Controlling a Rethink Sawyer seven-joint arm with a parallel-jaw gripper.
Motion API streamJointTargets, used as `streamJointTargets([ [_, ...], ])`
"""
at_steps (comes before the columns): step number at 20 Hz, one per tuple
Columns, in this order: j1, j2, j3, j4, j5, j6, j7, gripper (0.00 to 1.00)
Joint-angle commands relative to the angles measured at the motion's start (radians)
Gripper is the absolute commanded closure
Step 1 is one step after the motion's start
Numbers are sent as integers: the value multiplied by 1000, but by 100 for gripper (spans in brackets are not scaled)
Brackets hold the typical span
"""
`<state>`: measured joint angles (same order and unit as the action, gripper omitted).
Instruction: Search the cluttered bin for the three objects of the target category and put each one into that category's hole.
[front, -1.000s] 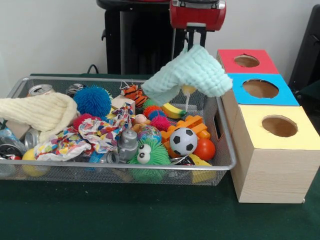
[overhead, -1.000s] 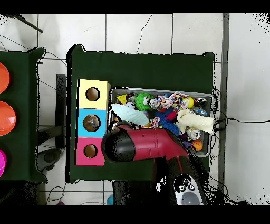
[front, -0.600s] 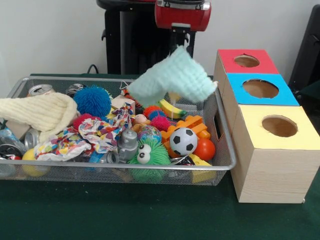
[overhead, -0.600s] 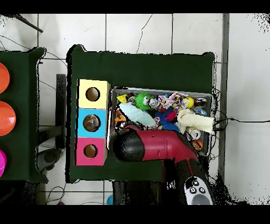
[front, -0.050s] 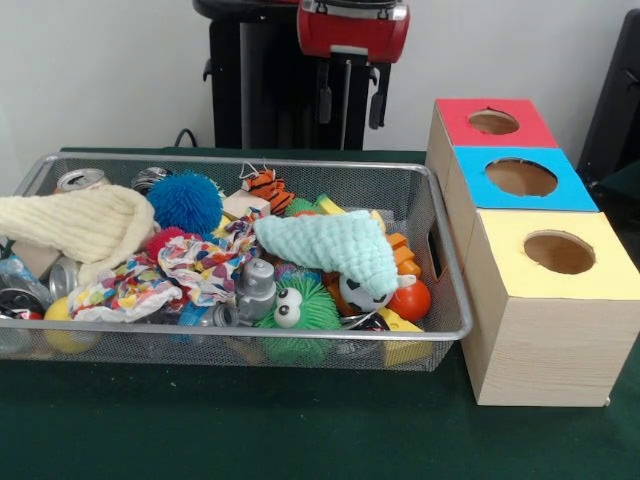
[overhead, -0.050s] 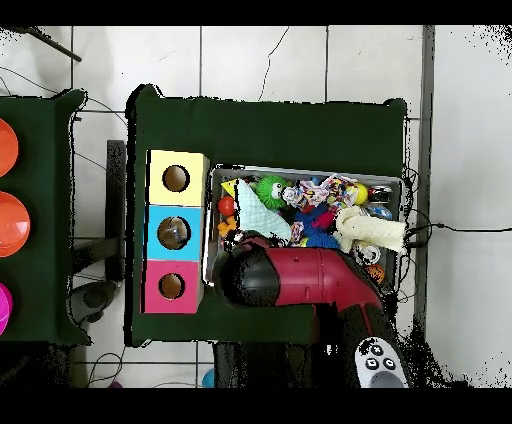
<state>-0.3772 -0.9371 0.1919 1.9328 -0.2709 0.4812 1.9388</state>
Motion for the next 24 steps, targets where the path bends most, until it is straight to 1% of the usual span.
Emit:
streamJointTargets([
  [1, -30, 44, 11, 30, -3, -12, 56, 0],
  [4, -63, 57, 30, 42, -21, -40, 23, 0],
  [8, -144, 103, 71, 50, -65, -97, -49, 0],
  [11, -201, 134, 95, 44, -99, -121, -96, 0],
  [17, -306, 178, 137, 20, -182, -106, -180, 0],
  [20, -352, 211, 160, 3, -237, -115, -196, 0],
  [24, -385, 245, 180, -5, -312, -145, -182, 0],
])
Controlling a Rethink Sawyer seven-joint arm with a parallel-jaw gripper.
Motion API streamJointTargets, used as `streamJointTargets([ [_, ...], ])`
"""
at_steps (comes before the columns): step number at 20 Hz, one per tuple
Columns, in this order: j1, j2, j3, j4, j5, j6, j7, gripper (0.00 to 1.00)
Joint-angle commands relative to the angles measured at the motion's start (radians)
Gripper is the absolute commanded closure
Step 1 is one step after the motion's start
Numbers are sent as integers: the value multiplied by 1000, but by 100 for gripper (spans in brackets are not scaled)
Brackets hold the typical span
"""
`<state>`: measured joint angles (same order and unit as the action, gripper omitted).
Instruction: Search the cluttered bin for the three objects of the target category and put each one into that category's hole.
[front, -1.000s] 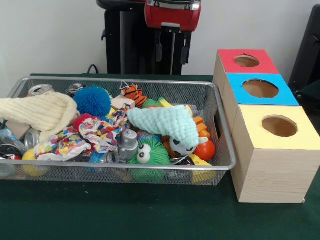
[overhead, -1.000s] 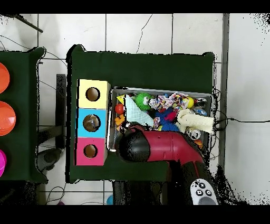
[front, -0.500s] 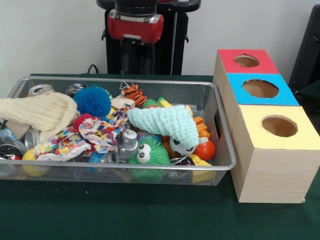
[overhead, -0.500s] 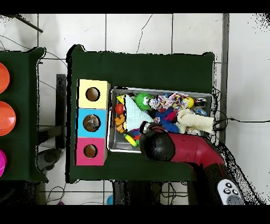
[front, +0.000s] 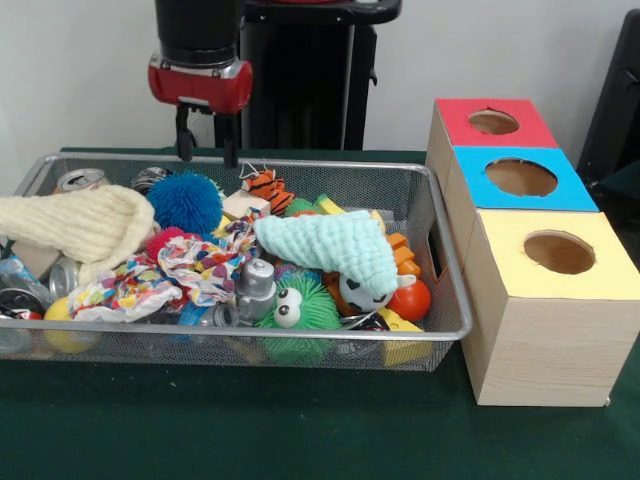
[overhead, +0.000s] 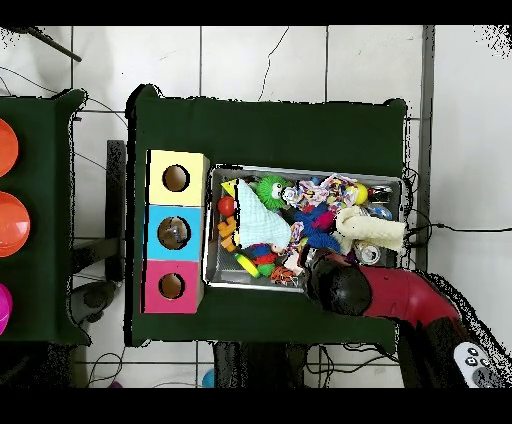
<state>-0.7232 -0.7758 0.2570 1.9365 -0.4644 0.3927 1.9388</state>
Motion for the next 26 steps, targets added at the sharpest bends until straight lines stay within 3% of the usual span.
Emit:
streamJointTargets([
  [1, -46, 89, 121, -9, -131, -60, -176, 0],
  [8, -64, 120, 139, -30, -206, -70, -129, 0],
  [21, 4, 273, 33, -132, -345, -217, 10, 0],
  [26, 15, 334, 3, -162, -360, -275, 33, 0],
])
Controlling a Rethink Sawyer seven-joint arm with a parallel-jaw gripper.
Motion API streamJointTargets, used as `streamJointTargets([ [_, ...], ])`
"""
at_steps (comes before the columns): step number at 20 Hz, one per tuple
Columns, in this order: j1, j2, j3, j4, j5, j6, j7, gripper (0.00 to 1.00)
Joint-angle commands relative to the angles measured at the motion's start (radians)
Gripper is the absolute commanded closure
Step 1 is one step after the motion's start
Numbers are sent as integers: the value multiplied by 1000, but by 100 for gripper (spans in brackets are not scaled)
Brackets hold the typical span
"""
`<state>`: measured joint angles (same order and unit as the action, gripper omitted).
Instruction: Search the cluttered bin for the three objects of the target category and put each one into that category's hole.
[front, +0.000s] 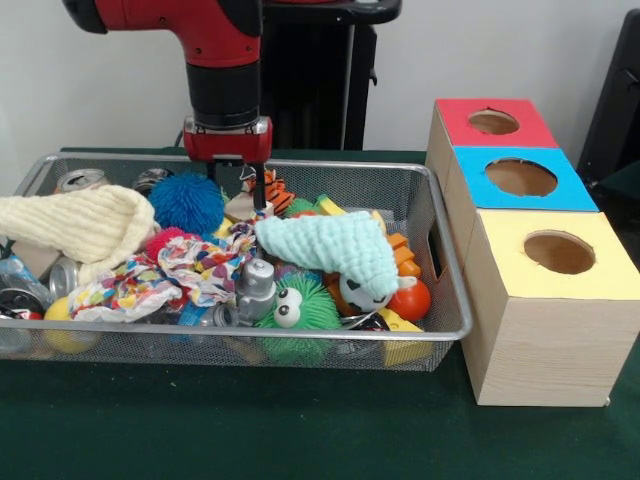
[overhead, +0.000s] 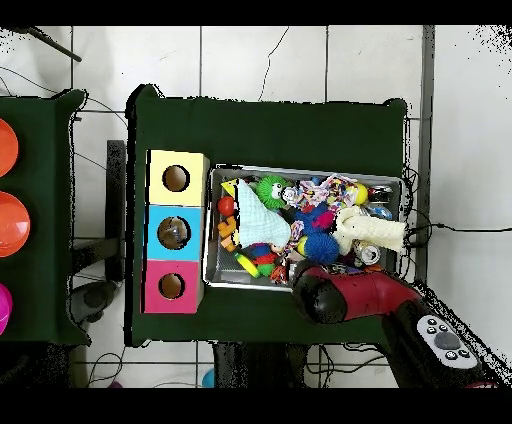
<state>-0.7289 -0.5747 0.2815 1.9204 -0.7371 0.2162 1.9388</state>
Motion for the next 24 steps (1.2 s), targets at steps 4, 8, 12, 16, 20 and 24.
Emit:
streamJointTargets([
  [4, 21, 166, -32, -163, -84, -127, 33, 0],
  [8, 20, 183, -35, -172, -78, -129, 30, 0],
  [12, 42, 210, -61, -193, -83, -167, 47, 0],
  [16, 55, 220, -76, -202, -77, -183, 50, 0],
  [20, 56, 193, -69, -188, -56, -150, 37, 0],
  [24, 22, 99, -11, -131, -26, -56, -14, 0],
])
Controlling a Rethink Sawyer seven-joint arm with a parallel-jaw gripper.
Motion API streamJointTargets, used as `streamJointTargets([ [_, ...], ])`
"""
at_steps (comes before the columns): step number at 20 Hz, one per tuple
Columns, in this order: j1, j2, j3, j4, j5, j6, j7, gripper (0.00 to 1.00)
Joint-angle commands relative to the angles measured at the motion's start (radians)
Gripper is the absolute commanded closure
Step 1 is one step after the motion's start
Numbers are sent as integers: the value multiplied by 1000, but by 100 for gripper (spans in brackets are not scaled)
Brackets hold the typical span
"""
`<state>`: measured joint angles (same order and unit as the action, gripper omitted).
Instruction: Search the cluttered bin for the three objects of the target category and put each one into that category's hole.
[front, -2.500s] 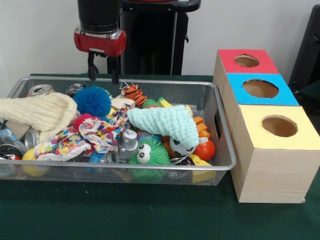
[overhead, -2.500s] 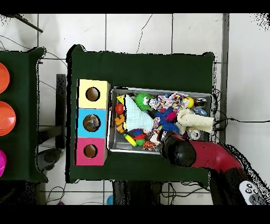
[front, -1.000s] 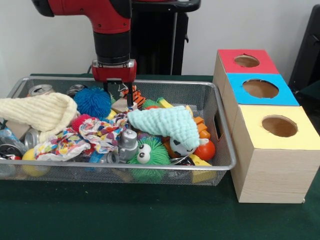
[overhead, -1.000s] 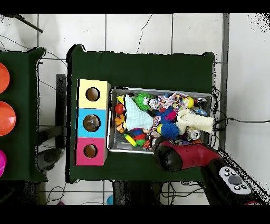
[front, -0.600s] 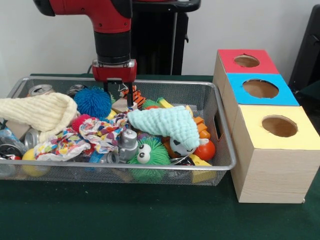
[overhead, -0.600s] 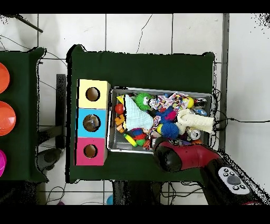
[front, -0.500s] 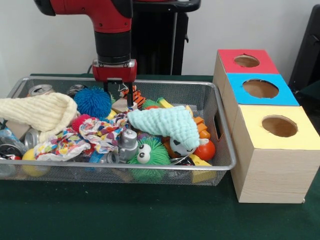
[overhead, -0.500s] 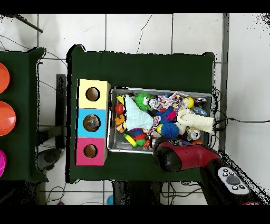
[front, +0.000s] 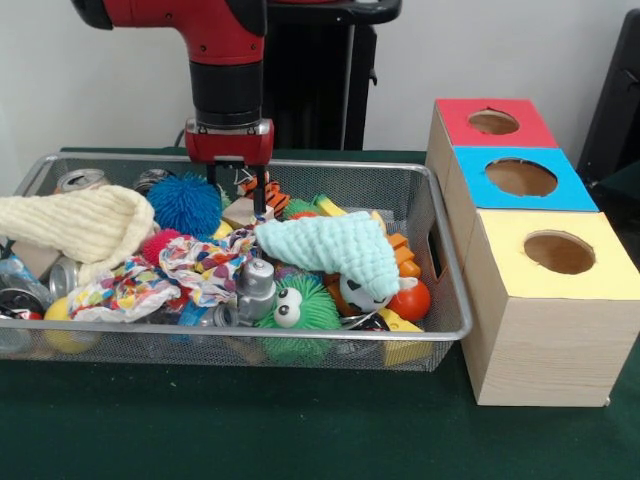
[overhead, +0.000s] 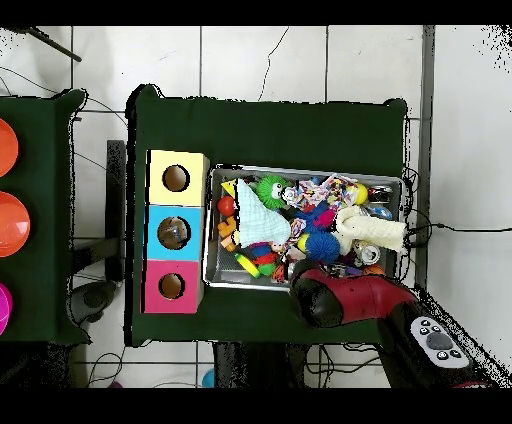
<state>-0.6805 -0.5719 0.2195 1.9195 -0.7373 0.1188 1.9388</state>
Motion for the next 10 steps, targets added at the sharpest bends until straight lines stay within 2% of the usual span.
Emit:
streamJointTargets([
  [1, -39, 66, 72, -111, -9, 74, -29, 0],
  [4, -63, -7, 118, -68, 32, 147, -61, 0],
  [10, -78, -48, 152, -48, 52, 193, -66, 0],
])
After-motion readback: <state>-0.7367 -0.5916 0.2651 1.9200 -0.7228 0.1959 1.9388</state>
